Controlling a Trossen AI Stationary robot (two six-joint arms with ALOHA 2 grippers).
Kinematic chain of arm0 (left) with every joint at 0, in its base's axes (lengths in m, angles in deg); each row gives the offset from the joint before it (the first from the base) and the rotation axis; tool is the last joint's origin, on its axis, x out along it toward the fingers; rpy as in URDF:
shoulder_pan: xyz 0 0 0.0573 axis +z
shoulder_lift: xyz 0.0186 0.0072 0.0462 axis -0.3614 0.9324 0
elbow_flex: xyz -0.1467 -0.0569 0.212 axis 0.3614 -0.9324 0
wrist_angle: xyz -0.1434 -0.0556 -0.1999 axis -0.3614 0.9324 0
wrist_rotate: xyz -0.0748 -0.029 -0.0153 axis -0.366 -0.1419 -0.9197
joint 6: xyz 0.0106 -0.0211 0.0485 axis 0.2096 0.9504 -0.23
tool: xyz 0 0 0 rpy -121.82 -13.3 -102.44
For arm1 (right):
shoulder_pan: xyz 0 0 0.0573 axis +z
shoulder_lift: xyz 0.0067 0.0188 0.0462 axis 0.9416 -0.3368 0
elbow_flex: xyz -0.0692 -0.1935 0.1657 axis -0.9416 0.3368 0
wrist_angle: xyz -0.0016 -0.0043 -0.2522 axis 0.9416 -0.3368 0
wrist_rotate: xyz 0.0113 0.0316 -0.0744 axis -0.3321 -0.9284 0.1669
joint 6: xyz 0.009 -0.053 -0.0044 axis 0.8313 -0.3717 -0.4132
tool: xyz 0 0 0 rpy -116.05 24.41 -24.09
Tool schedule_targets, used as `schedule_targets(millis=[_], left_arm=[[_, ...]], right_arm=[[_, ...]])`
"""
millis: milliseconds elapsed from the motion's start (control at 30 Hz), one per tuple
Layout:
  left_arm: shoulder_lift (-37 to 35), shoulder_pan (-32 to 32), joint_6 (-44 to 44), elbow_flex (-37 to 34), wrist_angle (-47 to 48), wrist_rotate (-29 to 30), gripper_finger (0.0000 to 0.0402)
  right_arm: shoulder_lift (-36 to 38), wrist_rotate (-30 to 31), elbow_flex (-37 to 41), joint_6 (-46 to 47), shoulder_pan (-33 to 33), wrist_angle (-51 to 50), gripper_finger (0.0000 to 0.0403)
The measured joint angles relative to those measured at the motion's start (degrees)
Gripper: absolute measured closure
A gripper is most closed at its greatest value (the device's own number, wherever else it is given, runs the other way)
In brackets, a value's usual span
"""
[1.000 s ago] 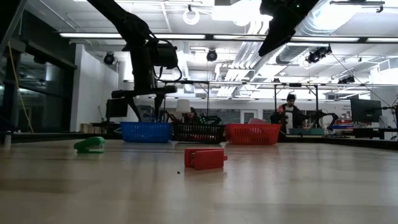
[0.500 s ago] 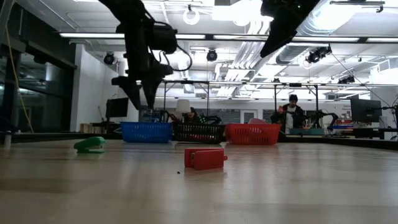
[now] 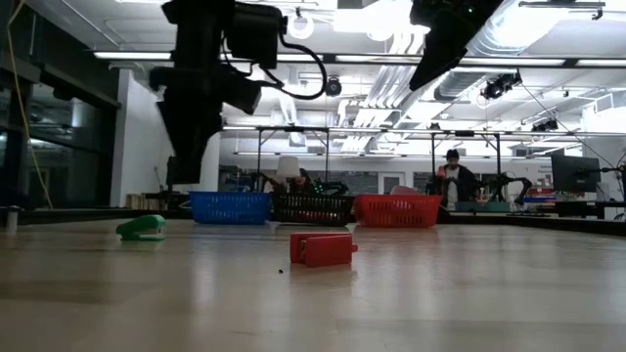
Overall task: Pick and place Stapler, Stapler remover, tape
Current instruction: Put the green stapler into the black bin
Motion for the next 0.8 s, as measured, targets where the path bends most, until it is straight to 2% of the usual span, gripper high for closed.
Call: schedule_targets(millis=[400,800], left_arm=[[0.0,-12.8,1.7,-7.3,-7.2,0.1,0.0175],[0.0,-19.7,3.0,-10.4,-15.9,0.0,0.0175]], right_arm=[[0.0,-0.2,0.0,0.0,0.0,0.0,0.0222],[0.0,-0.8,0.0,0.0,0.0,0.0,0.0222]])
